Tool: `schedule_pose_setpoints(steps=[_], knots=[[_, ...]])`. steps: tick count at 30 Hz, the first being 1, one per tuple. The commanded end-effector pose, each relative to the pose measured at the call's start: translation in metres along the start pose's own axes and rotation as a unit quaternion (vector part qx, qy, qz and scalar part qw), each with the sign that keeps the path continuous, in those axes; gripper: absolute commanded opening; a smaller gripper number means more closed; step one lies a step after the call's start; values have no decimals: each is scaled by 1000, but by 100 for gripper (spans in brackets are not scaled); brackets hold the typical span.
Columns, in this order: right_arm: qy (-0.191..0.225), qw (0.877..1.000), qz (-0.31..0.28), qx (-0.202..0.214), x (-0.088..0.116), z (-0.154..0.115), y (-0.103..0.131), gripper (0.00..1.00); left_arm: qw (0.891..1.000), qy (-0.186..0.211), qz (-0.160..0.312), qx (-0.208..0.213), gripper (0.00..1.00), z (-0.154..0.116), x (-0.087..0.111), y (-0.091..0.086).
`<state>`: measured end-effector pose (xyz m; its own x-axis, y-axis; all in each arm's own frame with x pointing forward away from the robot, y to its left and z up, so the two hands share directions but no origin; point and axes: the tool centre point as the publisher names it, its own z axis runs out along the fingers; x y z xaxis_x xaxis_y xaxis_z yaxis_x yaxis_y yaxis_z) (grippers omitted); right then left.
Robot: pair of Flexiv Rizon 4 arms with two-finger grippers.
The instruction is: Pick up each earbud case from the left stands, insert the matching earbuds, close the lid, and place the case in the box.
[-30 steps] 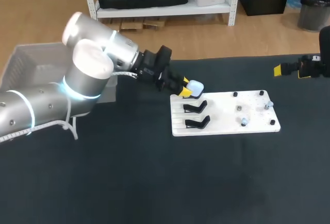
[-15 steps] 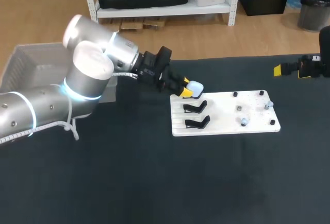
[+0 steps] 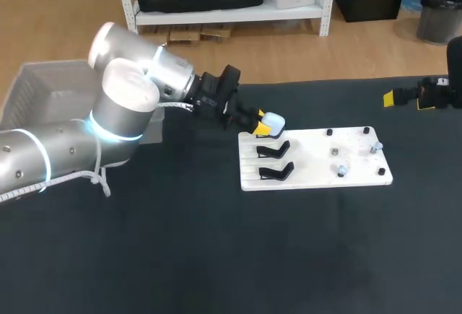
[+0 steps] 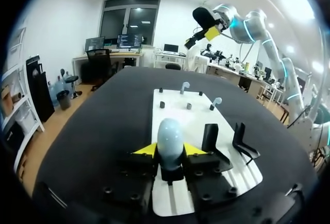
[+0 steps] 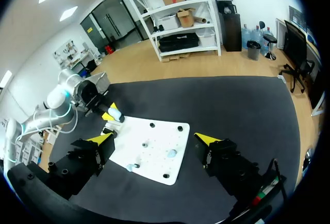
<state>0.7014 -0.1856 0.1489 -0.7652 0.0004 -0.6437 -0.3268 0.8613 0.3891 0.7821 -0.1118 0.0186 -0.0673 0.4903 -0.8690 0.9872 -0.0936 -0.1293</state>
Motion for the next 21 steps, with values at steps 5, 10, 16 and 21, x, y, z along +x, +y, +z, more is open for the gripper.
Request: schedule_pose_setpoints(steps=[5,10,16,21], knots=[[1,1000,0,0,0,0,0,100,1000,-18,-1,-15,0,-11,-3,-11],[1,1000,0,0,0,0,0,100,998,-58,11,-38,0,-35,-25,-28],[1,1000,0,0,0,0,0,100,989,-124,30,-69,0,-61,-62,-57],[1,1000,0,0,0,0,0,100,983,-150,61,-87,0,-74,-81,-74]])
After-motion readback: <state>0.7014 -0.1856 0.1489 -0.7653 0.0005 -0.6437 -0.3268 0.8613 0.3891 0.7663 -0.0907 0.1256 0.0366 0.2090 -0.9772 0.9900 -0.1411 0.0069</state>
